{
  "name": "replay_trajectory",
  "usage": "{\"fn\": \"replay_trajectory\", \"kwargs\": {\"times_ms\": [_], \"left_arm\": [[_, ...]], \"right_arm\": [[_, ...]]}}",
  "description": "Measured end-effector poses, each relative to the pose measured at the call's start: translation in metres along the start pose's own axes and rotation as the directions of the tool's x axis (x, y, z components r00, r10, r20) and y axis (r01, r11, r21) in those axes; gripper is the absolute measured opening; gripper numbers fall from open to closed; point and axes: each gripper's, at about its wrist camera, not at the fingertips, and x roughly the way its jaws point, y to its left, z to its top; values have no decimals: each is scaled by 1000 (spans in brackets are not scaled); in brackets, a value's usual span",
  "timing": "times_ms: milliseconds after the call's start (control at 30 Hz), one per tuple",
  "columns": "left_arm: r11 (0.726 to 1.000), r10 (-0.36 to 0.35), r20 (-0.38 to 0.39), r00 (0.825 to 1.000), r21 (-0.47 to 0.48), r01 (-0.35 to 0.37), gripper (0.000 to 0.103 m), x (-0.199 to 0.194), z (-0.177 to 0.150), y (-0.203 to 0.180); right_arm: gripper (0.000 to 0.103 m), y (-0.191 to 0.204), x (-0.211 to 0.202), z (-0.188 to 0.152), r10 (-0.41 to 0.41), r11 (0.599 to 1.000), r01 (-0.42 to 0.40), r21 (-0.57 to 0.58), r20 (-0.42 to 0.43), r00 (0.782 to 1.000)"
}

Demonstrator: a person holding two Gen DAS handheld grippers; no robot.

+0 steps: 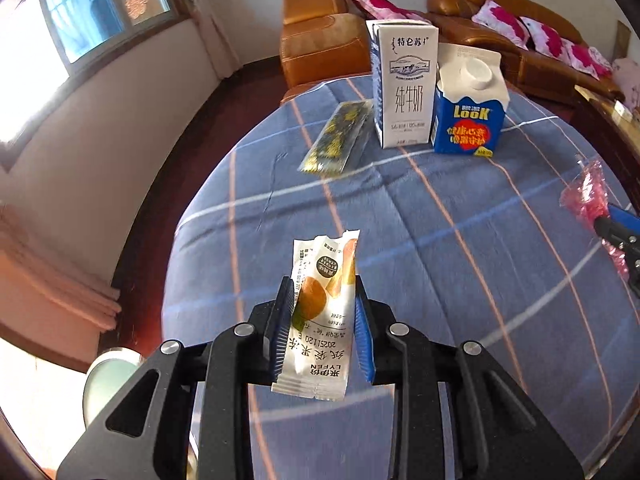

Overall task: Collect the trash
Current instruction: 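Grasp the white snack wrapper with the left tool while the right tool holds the pink bag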

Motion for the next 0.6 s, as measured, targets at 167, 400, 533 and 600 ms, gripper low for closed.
{"fn": "replay_trajectory", "kwargs": {"times_ms": [167,400,533,600], "left_arm": [[999,20,-4,1000,-37,-20,28,-20,-31,5],[996,42,-3,999,-81,-42,29,-44,-67,13],[994,42,11,999,-98,-40,29,-57,-82,18],[994,39,13,999,-106,-38,29,-62,-90,20]], "right_arm": [[18,25,-16,-15,34,999,-34,-29,0,999],[18,53,-30,-29,74,996,-74,-51,-6,997],[19,66,-36,-33,87,994,-87,-59,-3,996],[19,73,-40,-35,94,993,-94,-68,1,996]]}}
